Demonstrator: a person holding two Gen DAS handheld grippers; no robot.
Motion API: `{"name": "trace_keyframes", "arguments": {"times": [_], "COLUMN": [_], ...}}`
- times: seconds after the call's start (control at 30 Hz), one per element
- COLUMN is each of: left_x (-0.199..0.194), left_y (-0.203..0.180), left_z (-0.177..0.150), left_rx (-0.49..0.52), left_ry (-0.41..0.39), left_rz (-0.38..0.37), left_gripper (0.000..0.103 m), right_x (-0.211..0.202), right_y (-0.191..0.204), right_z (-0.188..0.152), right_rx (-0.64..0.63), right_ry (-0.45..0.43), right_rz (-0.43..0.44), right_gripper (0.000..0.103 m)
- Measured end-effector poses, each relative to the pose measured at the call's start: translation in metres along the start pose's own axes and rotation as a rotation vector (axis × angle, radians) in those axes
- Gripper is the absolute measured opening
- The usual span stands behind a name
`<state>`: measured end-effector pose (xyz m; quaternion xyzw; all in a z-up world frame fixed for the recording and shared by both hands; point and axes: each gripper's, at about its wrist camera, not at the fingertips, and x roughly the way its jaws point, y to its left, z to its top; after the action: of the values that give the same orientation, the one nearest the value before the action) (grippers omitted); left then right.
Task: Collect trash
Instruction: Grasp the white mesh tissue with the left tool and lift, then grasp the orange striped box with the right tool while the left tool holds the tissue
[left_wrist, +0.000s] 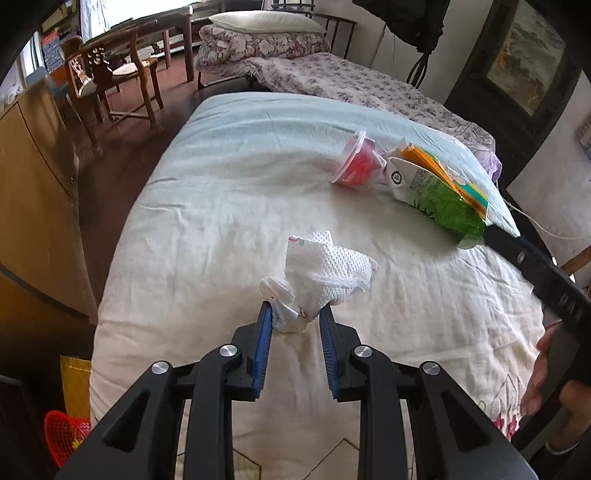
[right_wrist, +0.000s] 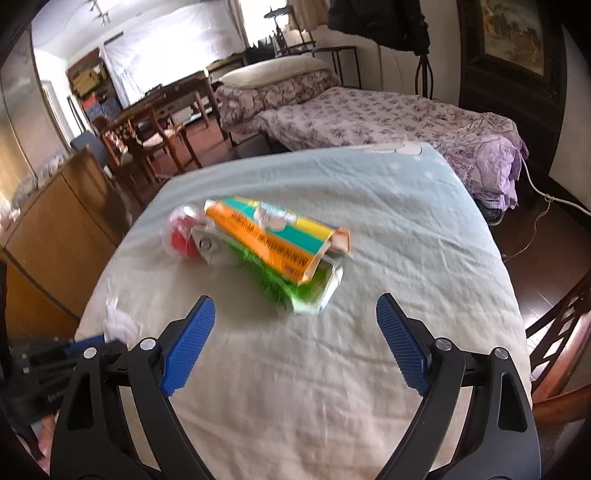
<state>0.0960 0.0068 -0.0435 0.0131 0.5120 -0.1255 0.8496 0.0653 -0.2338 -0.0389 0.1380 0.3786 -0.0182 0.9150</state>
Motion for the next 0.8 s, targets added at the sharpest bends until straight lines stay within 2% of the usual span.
{"name": "trace_keyframes", "arguments": {"times": [0.13, 0.3, 0.43, 0.67, 0.8], "left_x": [0.000, 0.003, 0.007, 0.009, 0.010], "left_y": [0.002, -0.001, -0.003, -0.001, 0.000], "left_z": [-0.003, -0.005, -0.003, -0.002, -0.001], "left_rx": [0.003, 0.012, 0.022, 0.018, 0.018], "left_ry": [-0.008, -0.010, -0.006, 0.005, 0.006], "left_rz": [-0.008, -0.013, -0.014, -0.029, -0.037], "left_gripper": [0.027, 0.028, 0.028, 0.031, 0.031], "right_x": [0.012, 0.022, 0.035, 0.068, 0.075], "right_y": [-0.002, -0.010, -0.002, 0.009, 0.006], "right_z": [0.012, 0.027, 0.037, 0.059, 0.057], "right_rx": [-0.027, 0.026, -0.027, -0.058, -0.038], "right_ry": [-0.004, -0.013, 0.006, 0.106, 0.141], "right_rz": [-0.029, -0.022, -0.032, 0.052, 0.081], "right_gripper": [0.086, 0.086, 0.086, 0.086, 0.088]}}
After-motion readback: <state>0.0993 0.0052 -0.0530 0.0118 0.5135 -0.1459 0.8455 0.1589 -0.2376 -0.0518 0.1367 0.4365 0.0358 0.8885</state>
